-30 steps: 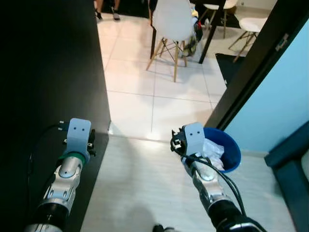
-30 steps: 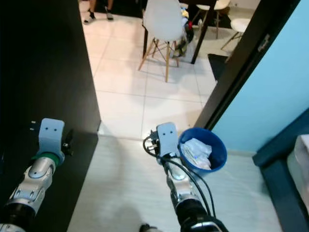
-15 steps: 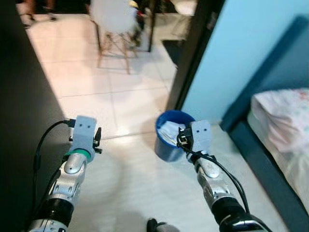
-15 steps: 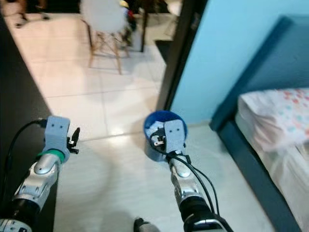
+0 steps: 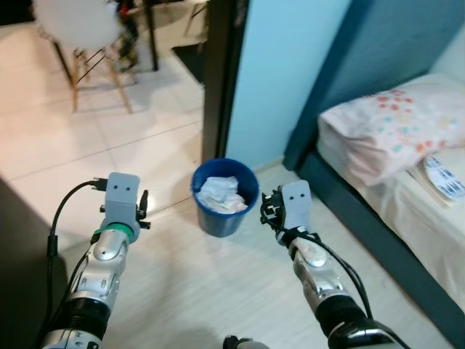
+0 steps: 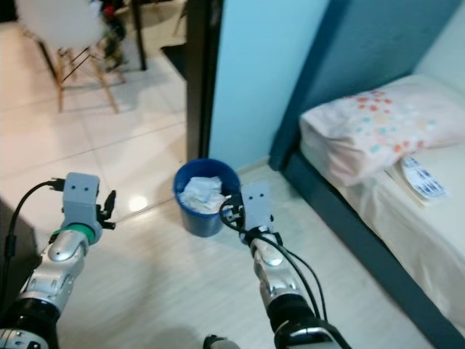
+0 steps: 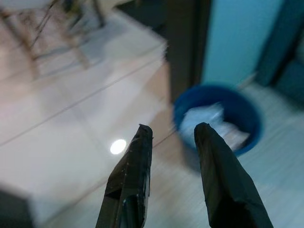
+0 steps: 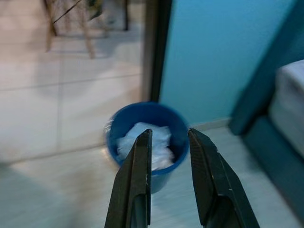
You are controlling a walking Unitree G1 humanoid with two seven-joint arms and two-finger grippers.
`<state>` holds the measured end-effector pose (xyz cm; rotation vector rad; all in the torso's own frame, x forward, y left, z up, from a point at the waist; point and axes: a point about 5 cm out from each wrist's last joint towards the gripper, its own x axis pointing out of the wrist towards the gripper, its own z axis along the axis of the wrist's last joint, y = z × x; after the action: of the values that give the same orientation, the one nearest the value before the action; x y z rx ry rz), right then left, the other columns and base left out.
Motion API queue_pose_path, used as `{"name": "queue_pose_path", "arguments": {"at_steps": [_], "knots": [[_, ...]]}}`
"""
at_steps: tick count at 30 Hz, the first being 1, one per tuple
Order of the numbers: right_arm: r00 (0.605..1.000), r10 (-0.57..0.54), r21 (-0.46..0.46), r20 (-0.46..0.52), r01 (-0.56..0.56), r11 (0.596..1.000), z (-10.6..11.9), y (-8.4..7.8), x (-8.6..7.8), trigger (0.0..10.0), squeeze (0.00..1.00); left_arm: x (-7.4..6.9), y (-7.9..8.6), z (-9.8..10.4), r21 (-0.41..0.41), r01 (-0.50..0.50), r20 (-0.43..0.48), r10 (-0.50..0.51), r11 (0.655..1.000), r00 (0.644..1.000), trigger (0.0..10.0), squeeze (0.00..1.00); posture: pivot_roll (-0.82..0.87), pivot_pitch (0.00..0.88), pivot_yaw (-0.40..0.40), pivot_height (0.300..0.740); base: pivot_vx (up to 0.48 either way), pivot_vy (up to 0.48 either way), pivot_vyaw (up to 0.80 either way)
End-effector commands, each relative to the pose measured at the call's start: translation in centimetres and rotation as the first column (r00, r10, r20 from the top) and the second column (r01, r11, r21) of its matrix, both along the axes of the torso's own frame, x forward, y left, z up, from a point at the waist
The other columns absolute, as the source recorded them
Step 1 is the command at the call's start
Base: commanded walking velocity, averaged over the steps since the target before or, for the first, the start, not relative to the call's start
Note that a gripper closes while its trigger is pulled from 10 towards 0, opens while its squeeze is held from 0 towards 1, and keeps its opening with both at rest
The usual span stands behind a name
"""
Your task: Clean up the room
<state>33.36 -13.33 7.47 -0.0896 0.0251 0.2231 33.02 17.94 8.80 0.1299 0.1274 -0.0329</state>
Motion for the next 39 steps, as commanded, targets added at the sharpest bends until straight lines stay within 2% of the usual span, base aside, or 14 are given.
{"name": "queue_pose_path", "arguments": {"at_steps": [1, 16, 23, 28, 39], "knots": [[1.000, 0.008, 0.020, 0.008, -0.009, 1.000, 0.0, 0.3, -0.1, 10.0, 0.00, -0.4, 0.4, -0.5, 0.007, -0.004, -0.015, 0.004, 1.000, 1.000, 10.0, 0.00, 0.05, 0.000, 0.035, 0.740, 0.000, 0.000, -0.80], [1.000, 0.006, 0.035, 0.012, -0.006, 0.999, 0.1, 0.5, 0.0, 10.0, 0.00, -0.5, 0.4, -0.4, 0.027, 0.010, -0.003, -0.009, 1.000, 1.000, 10.0, 0.00, 0.06, 0.005, 0.041, 0.740, 0.000, 0.000, -0.80], [1.000, 0.009, 0.049, 0.029, -0.010, 0.999, 0.5, 0.3, 0.1, 10.0, 0.00, -0.2, -0.1, -0.1, 0.003, 0.018, -0.005, -0.018, 1.000, 1.000, 10.0, 0.00, 0.05, 0.006, 0.039, 0.740, 0.000, 0.000, -0.80], [0.999, -0.046, 0.081, 0.029, 0.044, 0.996, 0.5, -0.5, 0.1, 10.0, 0.00, 0.1, -0.3, 0.2, -0.002, 0.027, 0.007, -0.027, 1.000, 1.000, 10.0, 0.00, 0.05, 0.008, 0.042, 0.740, 0.000, 0.000, -0.80], [0.997, -0.069, 0.079, 0.024, 0.067, 0.995, 0.2, -0.8, -0.2, 10.0, 0.00, 0.0, -0.8, 0.3, -0.013, 0.046, 0.016, -0.045, 0.999, 0.999, 10.0, 0.00, 0.04, 0.027, 0.040, 0.740, 0.000, 0.000, -0.80]]}}
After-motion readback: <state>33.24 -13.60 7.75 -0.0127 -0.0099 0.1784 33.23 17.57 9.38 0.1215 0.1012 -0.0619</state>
